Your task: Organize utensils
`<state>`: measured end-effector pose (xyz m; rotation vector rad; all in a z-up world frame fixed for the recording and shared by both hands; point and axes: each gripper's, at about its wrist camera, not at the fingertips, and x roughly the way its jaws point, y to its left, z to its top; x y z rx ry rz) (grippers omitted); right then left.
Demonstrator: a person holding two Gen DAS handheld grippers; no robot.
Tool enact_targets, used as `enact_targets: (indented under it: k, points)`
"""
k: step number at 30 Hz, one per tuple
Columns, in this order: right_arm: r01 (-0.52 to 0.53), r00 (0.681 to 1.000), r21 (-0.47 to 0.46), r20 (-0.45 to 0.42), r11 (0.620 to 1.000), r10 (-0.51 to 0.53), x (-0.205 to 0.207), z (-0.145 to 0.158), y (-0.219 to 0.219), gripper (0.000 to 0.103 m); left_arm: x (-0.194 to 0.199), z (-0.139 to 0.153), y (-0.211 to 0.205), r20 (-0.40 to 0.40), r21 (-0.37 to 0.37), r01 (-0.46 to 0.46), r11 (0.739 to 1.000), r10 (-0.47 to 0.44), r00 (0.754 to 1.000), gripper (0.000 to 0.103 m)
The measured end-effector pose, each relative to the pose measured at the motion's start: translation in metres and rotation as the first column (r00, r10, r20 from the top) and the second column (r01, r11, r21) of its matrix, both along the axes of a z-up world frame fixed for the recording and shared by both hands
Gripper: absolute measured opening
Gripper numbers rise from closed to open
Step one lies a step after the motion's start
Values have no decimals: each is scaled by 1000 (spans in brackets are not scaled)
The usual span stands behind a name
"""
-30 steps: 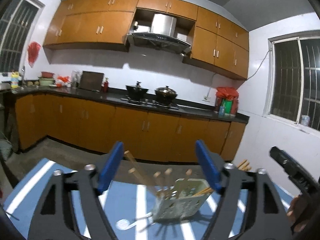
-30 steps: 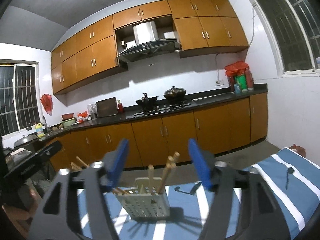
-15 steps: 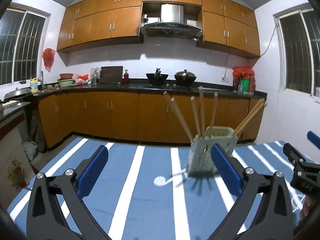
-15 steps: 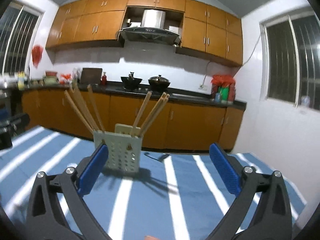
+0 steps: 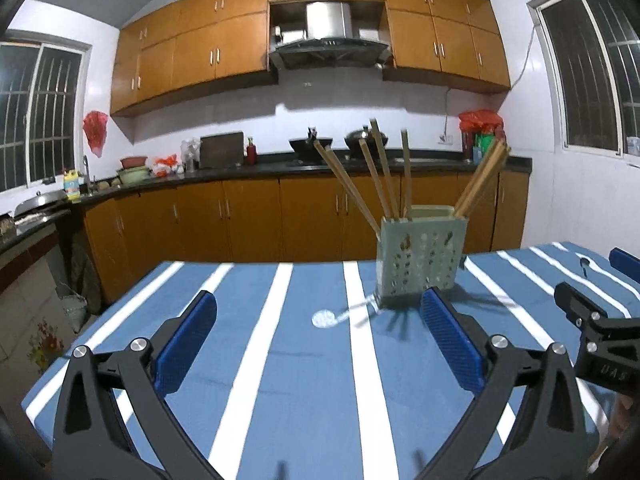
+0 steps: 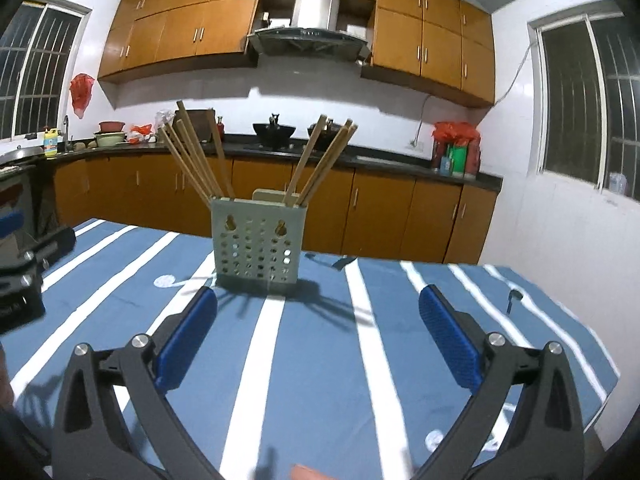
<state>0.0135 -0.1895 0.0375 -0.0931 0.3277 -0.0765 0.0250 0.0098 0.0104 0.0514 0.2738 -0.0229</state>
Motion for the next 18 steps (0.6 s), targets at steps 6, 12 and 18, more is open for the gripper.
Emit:
enact_targets:
  k: [6, 12, 18]
  points:
    - [23, 999, 51, -50, 998, -20, -1, -8, -5, 99, -2, -8, 0, -45, -4, -4, 1000, 4, 999, 101]
    - [46, 996, 60, -74, 997, -42, -1, -12, -8, 99, -2, -12, -1, -85, -10, 1, 1000, -2, 996, 101]
    - [43, 997, 66, -68, 997, -39, -4, -11, -8, 99, -5, -14, -1, -95, -11, 0, 1000, -1, 995, 101]
